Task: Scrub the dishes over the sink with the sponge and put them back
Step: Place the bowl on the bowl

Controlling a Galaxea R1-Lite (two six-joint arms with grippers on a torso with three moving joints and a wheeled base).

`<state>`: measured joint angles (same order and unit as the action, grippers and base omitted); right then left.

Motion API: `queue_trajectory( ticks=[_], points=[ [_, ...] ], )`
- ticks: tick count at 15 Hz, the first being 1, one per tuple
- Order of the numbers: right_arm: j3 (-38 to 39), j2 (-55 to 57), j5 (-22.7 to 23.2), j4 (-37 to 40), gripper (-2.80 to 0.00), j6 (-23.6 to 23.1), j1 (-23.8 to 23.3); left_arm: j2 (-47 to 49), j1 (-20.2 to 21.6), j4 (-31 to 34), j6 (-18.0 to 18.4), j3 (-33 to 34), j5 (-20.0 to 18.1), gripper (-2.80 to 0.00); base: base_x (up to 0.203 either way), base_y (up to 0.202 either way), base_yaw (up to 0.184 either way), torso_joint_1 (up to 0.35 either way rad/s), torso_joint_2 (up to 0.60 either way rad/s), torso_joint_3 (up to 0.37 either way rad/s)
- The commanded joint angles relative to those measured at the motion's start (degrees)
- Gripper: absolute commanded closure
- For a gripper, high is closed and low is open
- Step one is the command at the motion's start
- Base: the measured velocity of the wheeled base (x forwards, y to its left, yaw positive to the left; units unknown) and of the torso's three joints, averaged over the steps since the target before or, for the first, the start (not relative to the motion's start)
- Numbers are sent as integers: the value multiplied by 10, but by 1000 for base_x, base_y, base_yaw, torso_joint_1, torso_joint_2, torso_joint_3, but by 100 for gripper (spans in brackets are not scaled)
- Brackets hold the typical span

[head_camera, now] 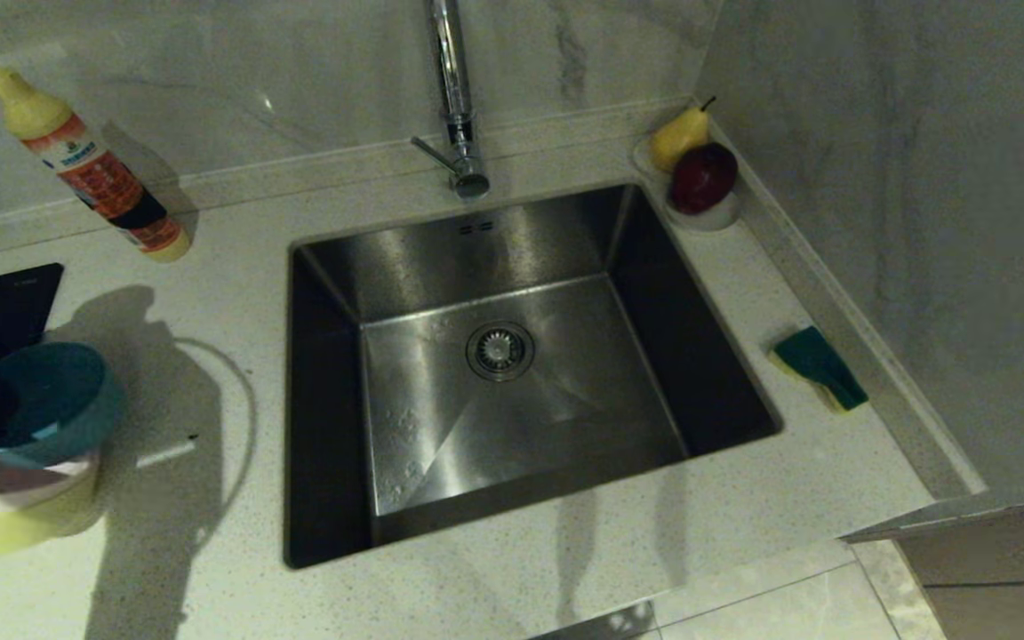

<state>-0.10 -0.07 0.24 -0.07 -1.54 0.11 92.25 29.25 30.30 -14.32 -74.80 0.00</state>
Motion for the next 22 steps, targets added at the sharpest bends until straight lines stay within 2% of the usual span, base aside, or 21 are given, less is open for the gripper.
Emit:
queue_trajectory(
  ticks=[1,6,10,14,16,22],
  points=[
    [0,0,0,0,0,0,0,3,0,0,-1,4,-1,0,0,0,0,0,0,0],
    [0,0,0,0,0,0,1,0,0,-1,-7,4,-6,0,0,0,0,0,0,0],
    [0,0,0,0,0,0,1,-17,4,16,-15,-50,-7,0,0,0,0,0,0,0],
    [0,0,0,0,0,0,1,-63,6,103,-29,-37,-7,0,0,0,0,0,0,0],
    [0,0,0,0,0,0,0,-83,25,123,-49,-24,-4,0,0,0,0,0,0,0],
    [0,0,0,0,0,0,0,-112,111,138,-57,34,-4,0,0,0,0,0,0,0]
  ],
)
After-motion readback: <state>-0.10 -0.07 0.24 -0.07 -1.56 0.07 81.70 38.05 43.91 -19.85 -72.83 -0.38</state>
